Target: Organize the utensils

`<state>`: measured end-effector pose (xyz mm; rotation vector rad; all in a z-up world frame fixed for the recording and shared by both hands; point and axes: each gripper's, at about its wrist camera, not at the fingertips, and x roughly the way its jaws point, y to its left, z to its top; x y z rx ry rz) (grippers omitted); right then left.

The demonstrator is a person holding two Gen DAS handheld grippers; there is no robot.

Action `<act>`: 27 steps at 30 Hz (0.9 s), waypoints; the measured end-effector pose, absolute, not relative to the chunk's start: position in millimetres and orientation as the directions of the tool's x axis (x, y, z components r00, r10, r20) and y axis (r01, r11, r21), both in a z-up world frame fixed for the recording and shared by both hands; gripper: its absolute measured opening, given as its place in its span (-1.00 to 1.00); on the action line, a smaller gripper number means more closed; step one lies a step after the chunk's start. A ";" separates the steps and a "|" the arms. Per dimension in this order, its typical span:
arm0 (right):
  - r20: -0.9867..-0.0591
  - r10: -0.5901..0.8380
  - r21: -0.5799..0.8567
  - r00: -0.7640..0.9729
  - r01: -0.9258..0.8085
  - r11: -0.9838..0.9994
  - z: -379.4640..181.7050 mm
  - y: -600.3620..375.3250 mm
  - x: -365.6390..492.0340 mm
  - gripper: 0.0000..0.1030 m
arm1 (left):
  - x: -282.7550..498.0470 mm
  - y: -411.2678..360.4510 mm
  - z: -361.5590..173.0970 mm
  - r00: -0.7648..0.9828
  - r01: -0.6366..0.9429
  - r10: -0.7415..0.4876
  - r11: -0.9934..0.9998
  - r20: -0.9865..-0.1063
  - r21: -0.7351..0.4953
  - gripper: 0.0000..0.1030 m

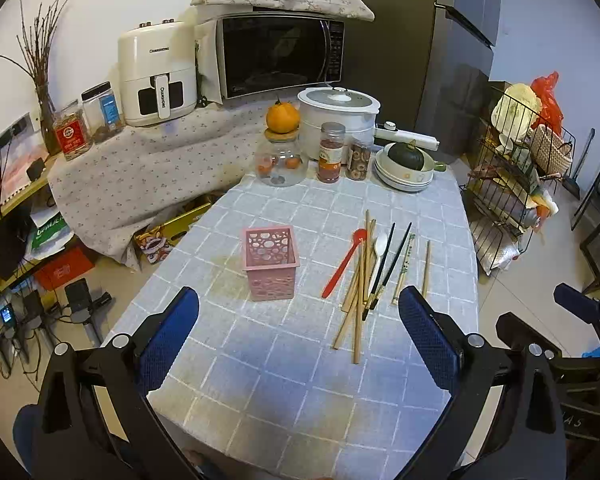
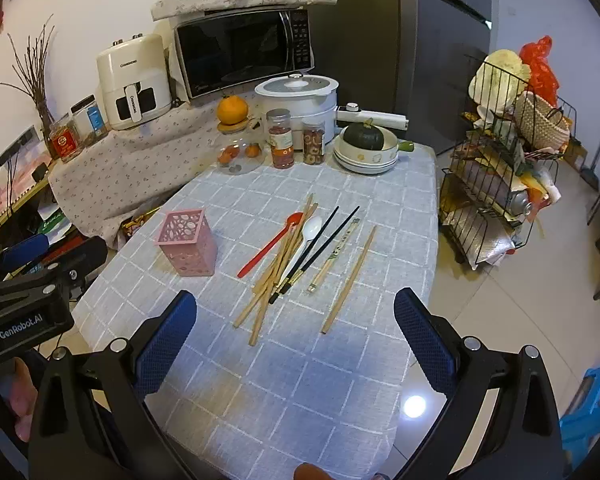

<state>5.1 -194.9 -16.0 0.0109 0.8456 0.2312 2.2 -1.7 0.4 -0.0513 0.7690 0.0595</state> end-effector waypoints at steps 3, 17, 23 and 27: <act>-0.738 0.209 0.101 0.641 -0.201 0.974 -16.6 -194.1 4.5 0.87 | 1.9 -1.1 -0.2 0.718 -0.073 0.036 0.997 -0.695 -0.024 0.86; -0.741 0.209 0.105 0.638 -0.197 0.975 -17.2 -192.3 5.8 0.87 | -0.3 -6.7 2.9 0.724 -0.055 0.028 0.998 -0.690 -0.017 0.86; -0.742 0.211 0.106 0.637 -0.200 0.974 -17.1 -191.5 6.8 0.87 | 0.6 -7.1 2.8 0.722 -0.053 0.024 0.998 -0.692 -0.020 0.86; -0.741 0.213 0.108 0.637 -0.200 0.974 -17.3 -193.1 6.8 0.87 | 0.5 -8.5 2.4 0.719 -0.048 0.020 0.999 -0.694 -0.021 0.86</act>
